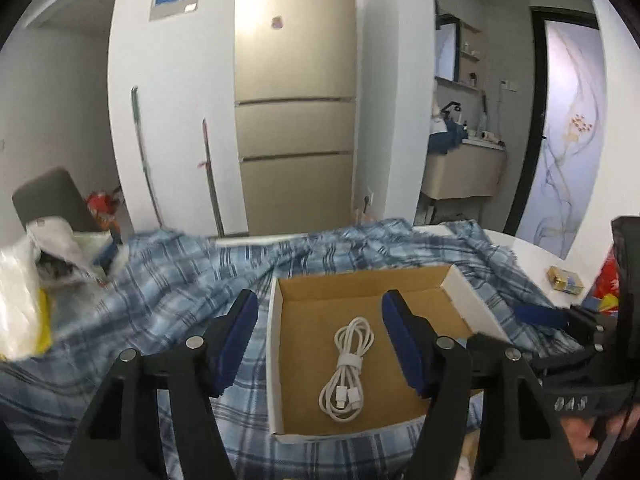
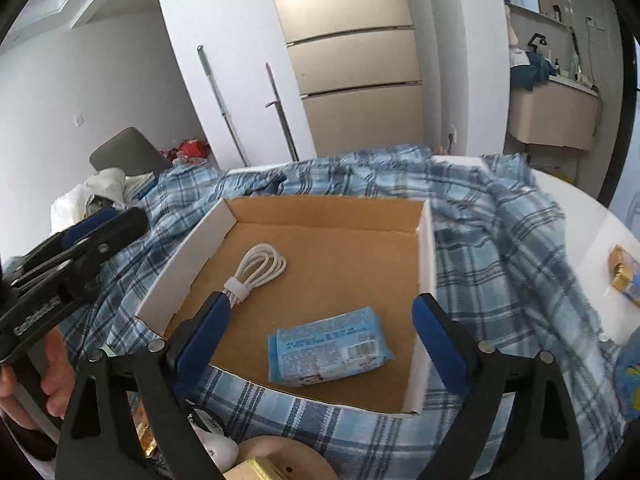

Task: Organize soft objects
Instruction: 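Lower the cable and snack packet into the white box and open both tools, then move the right tool toward the red-and-gold cigarette pack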

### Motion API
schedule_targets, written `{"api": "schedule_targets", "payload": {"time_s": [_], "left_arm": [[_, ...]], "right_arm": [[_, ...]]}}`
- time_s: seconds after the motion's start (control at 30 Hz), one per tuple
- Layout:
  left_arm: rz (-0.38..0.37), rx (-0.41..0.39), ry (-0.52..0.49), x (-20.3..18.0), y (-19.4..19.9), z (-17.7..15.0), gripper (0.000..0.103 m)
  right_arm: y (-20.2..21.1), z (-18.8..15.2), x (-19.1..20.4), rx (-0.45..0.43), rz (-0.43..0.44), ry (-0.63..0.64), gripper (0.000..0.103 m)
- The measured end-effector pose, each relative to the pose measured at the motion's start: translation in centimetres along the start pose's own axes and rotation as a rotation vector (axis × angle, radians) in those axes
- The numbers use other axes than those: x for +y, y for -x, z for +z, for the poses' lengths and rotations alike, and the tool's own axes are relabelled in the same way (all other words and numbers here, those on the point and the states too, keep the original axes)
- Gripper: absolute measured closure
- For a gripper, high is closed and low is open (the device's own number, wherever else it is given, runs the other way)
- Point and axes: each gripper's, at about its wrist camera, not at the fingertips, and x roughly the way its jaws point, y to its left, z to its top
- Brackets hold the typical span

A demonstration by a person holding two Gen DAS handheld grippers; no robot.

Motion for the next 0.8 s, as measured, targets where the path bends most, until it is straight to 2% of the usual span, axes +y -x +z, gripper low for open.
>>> {"api": "schedule_targets", "payload": {"time_s": [0.23, 0.47, 0.7, 0.8], "left_arm": [[-0.022, -0.058, -0.016, 0.1, 7.1, 1.1, 0.036], [-0.064, -0.095, -0.034, -0.9, 12.0, -1.2, 0.036], [-0.091, -0.081, -0.012, -1.1, 13.6, -4.8, 0.036], [-0.094, -0.065, -0.021, -1.1, 13.5, -6.3, 0.036]], "right_arm": [[5.6, 1.6, 0.3, -0.097, 0.009, 0.031, 0.011], [10.1, -0.1, 0.7, -0.151, 0.022, 0.026, 0.011], [12.1, -2.3, 1.6, -0.165, 0.040, 0.052, 0.011], [11.8, -3.4, 1.7, -0.138, 0.049, 0.052, 0.011]]}}
